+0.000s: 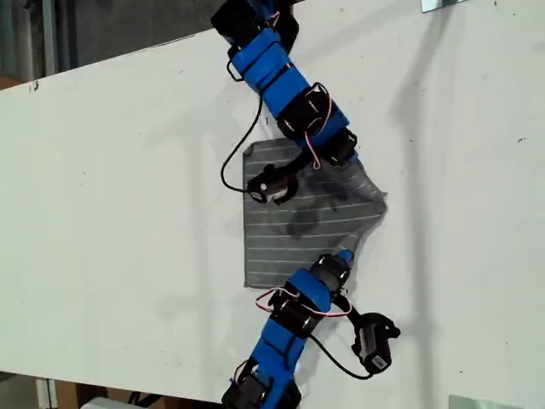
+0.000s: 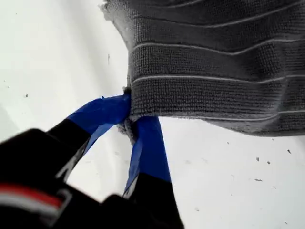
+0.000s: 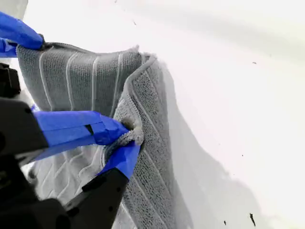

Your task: Grasp corners of a square towel and fold twice.

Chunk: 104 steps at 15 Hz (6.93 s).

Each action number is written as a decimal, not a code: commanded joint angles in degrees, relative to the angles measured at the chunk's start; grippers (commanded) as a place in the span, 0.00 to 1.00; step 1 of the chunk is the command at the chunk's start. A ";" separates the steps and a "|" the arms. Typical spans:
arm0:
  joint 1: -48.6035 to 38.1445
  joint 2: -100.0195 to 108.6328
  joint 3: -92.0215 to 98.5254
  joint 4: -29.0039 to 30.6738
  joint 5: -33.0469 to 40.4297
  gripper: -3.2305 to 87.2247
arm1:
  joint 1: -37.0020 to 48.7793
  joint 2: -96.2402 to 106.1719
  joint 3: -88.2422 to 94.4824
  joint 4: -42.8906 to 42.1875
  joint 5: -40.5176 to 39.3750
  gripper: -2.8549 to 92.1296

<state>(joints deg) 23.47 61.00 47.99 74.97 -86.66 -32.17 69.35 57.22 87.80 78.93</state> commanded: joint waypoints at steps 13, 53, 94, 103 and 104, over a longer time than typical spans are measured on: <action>-32.34 36.12 32.26 5.45 9.49 0.03 | 41.22 45.62 36.04 1.85 -14.24 0.03; -50.27 96.24 111.09 -10.20 3.60 0.38 | 39.64 39.81 80.68 -29.62 -4.39 0.39; -59.50 99.76 119.88 -12.13 7.73 0.37 | 33.49 76.20 84.73 -35.42 -9.40 0.43; -37.53 137.64 129.37 1.67 -0.35 0.40 | 23.82 118.65 108.98 -10.99 17.58 0.33; -32.78 137.64 130.08 0.88 -4.57 0.32 | 21.18 118.56 109.78 -8.79 21.09 0.32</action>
<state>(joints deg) -15.12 198.11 177.54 76.11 -86.57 -8.70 187.65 166.99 77.17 95.62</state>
